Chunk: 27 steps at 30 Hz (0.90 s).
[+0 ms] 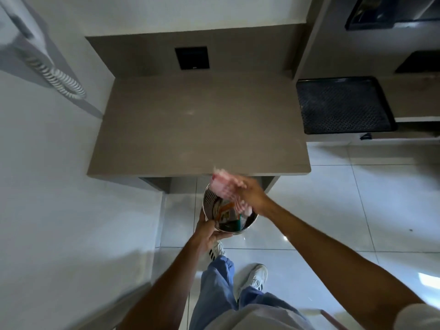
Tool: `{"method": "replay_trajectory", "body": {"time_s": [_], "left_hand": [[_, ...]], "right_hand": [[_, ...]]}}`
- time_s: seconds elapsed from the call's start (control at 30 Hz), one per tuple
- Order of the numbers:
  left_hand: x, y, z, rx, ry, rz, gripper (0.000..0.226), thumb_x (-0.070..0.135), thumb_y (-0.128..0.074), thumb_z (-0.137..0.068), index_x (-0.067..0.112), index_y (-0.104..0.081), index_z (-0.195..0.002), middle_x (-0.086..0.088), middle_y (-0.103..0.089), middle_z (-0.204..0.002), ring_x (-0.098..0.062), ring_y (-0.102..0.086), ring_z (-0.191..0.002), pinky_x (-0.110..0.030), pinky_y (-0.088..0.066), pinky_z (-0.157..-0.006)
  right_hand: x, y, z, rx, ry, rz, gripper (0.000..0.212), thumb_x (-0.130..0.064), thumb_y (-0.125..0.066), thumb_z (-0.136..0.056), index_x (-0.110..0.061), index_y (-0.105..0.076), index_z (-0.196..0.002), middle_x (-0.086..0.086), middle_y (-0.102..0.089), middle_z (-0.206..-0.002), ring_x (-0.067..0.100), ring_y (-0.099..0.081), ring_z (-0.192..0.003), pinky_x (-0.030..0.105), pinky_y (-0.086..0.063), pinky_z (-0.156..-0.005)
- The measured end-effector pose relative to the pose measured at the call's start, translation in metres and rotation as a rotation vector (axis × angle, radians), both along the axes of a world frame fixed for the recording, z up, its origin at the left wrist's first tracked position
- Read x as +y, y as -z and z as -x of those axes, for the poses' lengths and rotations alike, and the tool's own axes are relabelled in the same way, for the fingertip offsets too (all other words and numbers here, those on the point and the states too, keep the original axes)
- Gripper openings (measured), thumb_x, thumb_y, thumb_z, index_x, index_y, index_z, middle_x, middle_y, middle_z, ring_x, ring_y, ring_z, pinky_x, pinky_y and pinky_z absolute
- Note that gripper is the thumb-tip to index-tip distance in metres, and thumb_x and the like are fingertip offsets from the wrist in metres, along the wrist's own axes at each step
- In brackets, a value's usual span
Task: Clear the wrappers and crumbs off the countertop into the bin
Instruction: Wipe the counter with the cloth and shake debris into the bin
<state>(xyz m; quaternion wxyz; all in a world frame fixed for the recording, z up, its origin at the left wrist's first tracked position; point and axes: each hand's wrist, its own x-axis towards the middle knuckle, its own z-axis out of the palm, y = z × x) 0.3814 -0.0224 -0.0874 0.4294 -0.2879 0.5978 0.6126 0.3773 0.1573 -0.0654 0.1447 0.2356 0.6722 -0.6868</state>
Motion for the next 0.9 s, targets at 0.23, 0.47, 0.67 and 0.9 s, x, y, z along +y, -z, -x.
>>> {"method": "replay_trajectory", "body": {"time_s": [0.23, 0.47, 0.67, 0.9], "left_hand": [[0.019, 0.007, -0.014, -0.016, -0.032, -0.034, 0.072, -0.013, -0.050, -0.097, 0.032, -0.039, -0.152, -0.023, -0.053, -0.146, -0.050, -0.062, -0.124, -0.067, -0.061, -0.084], [0.026, 0.023, -0.031, -0.025, 0.009, -0.051, 0.077, -0.019, -0.047, -0.092, 0.030, -0.041, -0.151, -0.025, -0.054, -0.147, -0.052, -0.062, -0.123, -0.075, -0.053, -0.094], [0.027, 0.048, -0.041, -0.025, 0.048, -0.012, 0.075, -0.015, -0.047, -0.096, 0.035, -0.040, -0.153, -0.024, -0.054, -0.148, -0.052, -0.061, -0.125, -0.074, -0.053, -0.095], [0.055, 0.143, 0.002, -0.043, 0.125, 0.085, 0.086, -0.025, -0.039, -0.089, 0.033, -0.044, -0.152, -0.022, -0.060, -0.140, -0.046, -0.066, -0.116, -0.068, -0.058, -0.092]], "right_hand": [[0.082, -0.022, 0.070, -0.016, 0.698, 0.183, 0.032, -0.009, -0.066, -0.095, -0.010, -0.065, -0.128, 0.013, -0.075, -0.118, 0.021, -0.075, -0.088, 0.034, -0.062, -0.076], [0.095, -0.007, 0.029, 0.142, 0.458, -0.886, 0.022, -0.020, -0.059, -0.099, -0.016, -0.065, -0.119, 0.007, -0.068, -0.114, 0.019, -0.066, -0.102, 0.025, -0.058, -0.082], [0.037, 0.059, -0.076, 0.117, -0.072, -1.021, 0.028, -0.024, -0.069, -0.090, -0.022, -0.063, -0.117, 0.000, -0.067, -0.115, 0.020, -0.061, -0.106, 0.036, -0.056, -0.093], [0.068, 0.192, -0.068, -0.445, 0.139, -0.480, 0.047, -0.018, -0.062, -0.096, -0.008, -0.047, -0.139, 0.017, -0.067, -0.125, 0.035, -0.068, -0.110, 0.037, -0.058, -0.083]]}}
